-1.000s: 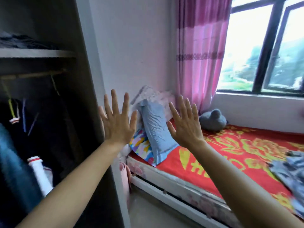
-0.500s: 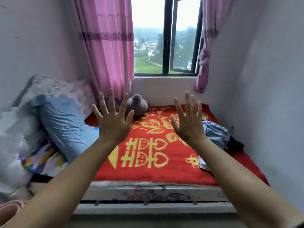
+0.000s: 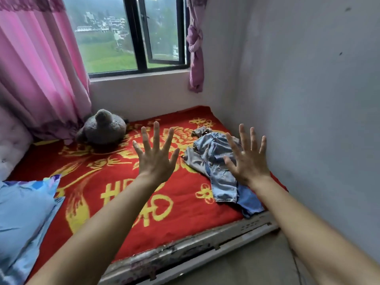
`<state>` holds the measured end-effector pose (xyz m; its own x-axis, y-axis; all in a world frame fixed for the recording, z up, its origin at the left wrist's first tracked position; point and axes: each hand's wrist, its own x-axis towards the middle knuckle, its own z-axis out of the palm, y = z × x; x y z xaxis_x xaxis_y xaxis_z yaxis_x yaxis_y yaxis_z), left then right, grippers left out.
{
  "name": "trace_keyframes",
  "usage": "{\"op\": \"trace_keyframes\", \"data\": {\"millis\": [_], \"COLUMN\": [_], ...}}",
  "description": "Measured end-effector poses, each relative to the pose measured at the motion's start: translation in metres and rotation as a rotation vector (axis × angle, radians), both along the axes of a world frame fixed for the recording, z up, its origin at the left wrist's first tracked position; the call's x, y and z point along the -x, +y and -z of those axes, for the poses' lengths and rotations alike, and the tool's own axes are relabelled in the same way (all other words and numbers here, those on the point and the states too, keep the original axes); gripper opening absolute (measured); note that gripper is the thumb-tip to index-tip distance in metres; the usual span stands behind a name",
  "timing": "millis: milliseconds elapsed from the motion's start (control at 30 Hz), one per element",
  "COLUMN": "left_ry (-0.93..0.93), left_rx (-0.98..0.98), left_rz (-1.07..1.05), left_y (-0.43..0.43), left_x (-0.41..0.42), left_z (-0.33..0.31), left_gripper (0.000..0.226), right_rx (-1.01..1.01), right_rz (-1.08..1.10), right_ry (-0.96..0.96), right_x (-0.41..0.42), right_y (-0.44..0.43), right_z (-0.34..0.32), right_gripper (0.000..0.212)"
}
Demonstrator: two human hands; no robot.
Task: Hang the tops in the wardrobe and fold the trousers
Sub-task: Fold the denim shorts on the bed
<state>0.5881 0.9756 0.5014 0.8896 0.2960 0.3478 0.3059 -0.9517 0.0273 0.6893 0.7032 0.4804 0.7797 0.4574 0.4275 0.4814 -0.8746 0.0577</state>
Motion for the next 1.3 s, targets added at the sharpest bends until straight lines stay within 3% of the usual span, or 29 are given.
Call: {"op": "trace_keyframes", "data": {"millis": [333, 600, 767, 967, 1133, 1233, 1300], "left_ry": [0.29, 0.422, 0.468, 0.516, 0.434, 0.462, 0.441], "left_rx": [0.045, 0.186, 0.377, 0.827, 1.008, 0.973, 1.03], "left_rz": [0.086, 0.06, 0.021, -0.234, -0.408, -0.345, -0.273], "left_y": [-0.063, -0.094, -0.095, -0.102, -0.099, -0.098, -0.097], "left_x": [-0.216, -0.316, -0.357, -0.386, -0.396, -0.399, -0.396], "left_z": [0.104, 0.174, 0.253, 0.411, 0.505, 0.535, 0.541], "left_gripper": [0.076, 0.076, 0.072, 0.064, 0.041, 0.054, 0.044], "right_rx": [0.022, 0.058, 0.032, -0.117, -0.183, -0.199, -0.274], "right_rz": [0.186, 0.243, 0.213, 0.223, 0.177, 0.138, 0.17], "right_ry": [0.293, 0.521, 0.635, 0.773, 0.916, 0.974, 0.995], "right_x": [-0.202, -0.326, -0.345, -0.331, -0.325, -0.321, -0.313], "right_y": [-0.083, -0.101, -0.08, -0.059, -0.04, -0.024, -0.014], "right_z": [0.115, 0.188, 0.267, 0.392, 0.471, 0.502, 0.51], "right_gripper": [0.08, 0.083, 0.085, 0.09, 0.079, 0.068, 0.059]}}
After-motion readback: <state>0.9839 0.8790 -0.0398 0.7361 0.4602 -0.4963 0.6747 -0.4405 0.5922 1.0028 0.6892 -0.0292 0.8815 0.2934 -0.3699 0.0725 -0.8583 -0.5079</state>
